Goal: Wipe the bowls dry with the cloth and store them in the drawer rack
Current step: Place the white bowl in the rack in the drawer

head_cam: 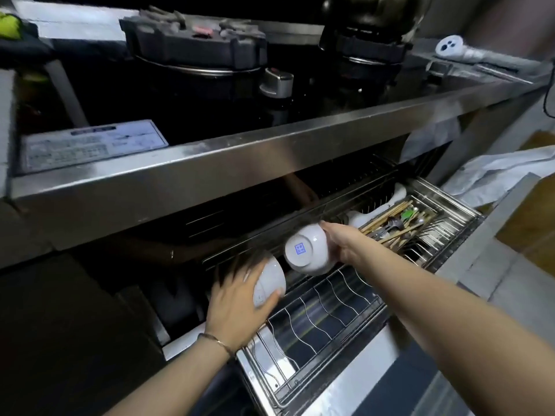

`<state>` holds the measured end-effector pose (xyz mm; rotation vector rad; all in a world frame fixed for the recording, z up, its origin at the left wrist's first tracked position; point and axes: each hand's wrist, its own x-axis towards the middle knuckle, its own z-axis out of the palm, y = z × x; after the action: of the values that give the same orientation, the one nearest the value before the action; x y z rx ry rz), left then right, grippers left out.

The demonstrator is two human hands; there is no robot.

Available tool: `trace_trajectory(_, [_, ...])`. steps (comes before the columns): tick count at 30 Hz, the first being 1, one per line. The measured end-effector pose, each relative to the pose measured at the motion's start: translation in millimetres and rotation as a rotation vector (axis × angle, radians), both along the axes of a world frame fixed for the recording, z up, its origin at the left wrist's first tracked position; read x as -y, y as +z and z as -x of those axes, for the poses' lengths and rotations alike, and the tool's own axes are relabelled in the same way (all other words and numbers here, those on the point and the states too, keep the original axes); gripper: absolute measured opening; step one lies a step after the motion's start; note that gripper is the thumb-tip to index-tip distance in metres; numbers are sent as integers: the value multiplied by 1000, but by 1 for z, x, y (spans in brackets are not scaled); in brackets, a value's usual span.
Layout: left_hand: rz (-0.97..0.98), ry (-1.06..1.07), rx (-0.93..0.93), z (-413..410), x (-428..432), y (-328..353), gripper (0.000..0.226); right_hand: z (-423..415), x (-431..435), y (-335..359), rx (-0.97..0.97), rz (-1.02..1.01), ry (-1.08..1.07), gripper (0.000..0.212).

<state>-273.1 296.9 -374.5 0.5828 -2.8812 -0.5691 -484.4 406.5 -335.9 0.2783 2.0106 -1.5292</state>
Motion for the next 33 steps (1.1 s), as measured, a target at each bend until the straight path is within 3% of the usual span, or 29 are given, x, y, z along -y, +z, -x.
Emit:
trace_trajectory(3, [28, 0, 22, 4, 0, -4, 77, 11, 10, -21, 30, -27, -6, 18])
trace_trajectory(10, [123, 36, 20, 5, 0, -15, 59, 7, 25, -45, 88, -70, 78, 19])
trace_trajectory(20, [92, 8, 73, 5, 0, -17, 86, -12, 36, -54, 36, -97, 153, 33])
trace_trajectory(33, [119, 3, 111, 6, 0, -16, 92, -21, 40, -51, -44, -69, 243, 36])
